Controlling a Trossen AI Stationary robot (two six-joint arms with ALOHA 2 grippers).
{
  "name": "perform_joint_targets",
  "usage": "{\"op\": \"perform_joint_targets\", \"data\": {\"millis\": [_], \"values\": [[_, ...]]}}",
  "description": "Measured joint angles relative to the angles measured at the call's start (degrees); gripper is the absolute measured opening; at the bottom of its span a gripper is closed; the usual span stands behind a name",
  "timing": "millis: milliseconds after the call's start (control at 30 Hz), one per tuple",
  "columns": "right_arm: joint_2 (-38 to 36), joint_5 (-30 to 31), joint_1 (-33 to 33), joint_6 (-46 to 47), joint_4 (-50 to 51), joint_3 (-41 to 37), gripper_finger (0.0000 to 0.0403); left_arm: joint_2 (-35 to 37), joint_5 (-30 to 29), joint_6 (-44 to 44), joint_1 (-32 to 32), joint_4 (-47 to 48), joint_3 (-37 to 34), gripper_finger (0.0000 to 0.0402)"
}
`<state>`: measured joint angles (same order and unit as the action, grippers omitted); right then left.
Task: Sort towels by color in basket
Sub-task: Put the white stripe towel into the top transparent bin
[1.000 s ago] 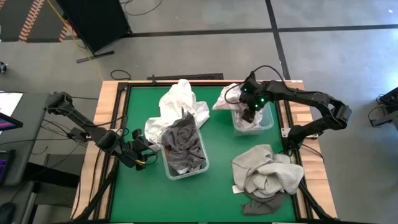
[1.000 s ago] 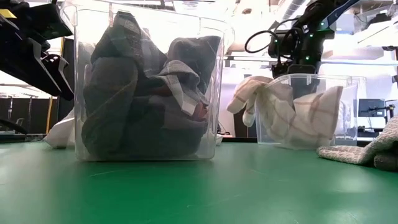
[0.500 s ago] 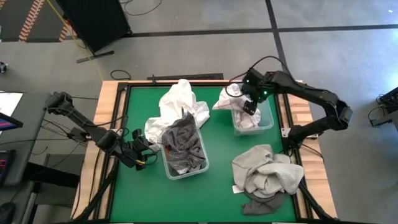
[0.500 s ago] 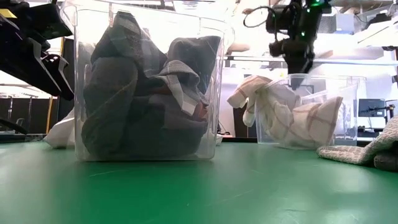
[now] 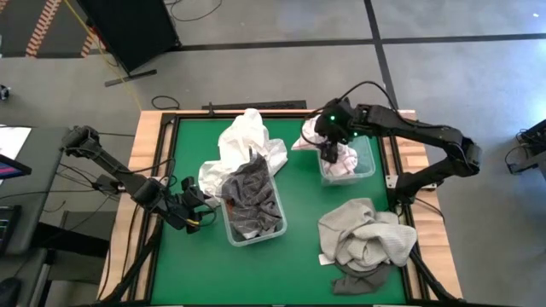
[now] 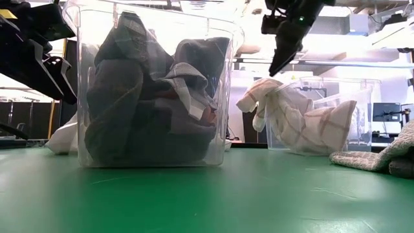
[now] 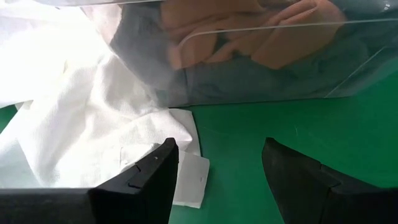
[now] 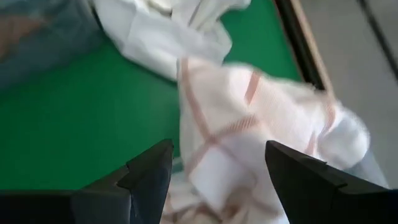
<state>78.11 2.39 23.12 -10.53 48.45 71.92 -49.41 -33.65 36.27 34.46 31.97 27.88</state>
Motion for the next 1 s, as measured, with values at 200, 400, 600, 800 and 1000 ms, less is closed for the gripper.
{"op": "perform_joint_targets", "data": {"millis": [200, 400, 600, 800, 1000], "values": [[0.0, 0.7, 0.4, -0.5, -3.2, -0.1, 0.0286, 0.0, 0.0, 0.0, 0.0, 0.0, 0.0, 0.0221], [1.8, 0.6, 2.5, 1.0, -4.2, -0.1, 0.0286, 0.0, 0.0, 0.0, 0.0, 0.0, 0.0, 0.0221], [8.1, -0.7, 3.2, 0.1, -4.0, -0.1, 0.0286, 0.0, 0.0, 0.0, 0.0, 0.0, 0.0, 0.0221], [11.1, -0.3, 3.5, -2.2, -5.6, 0.1, 0.0266, 0.0, 0.0, 0.0, 0.0, 0.1, 0.0, 0.0221], [9.0, 2.9, 2.7, -3.8, -4.8, -0.1, 0.0126, 0.0, 0.0, -0.1, 0.0, 0.2, 0.0, 0.0221]]}}
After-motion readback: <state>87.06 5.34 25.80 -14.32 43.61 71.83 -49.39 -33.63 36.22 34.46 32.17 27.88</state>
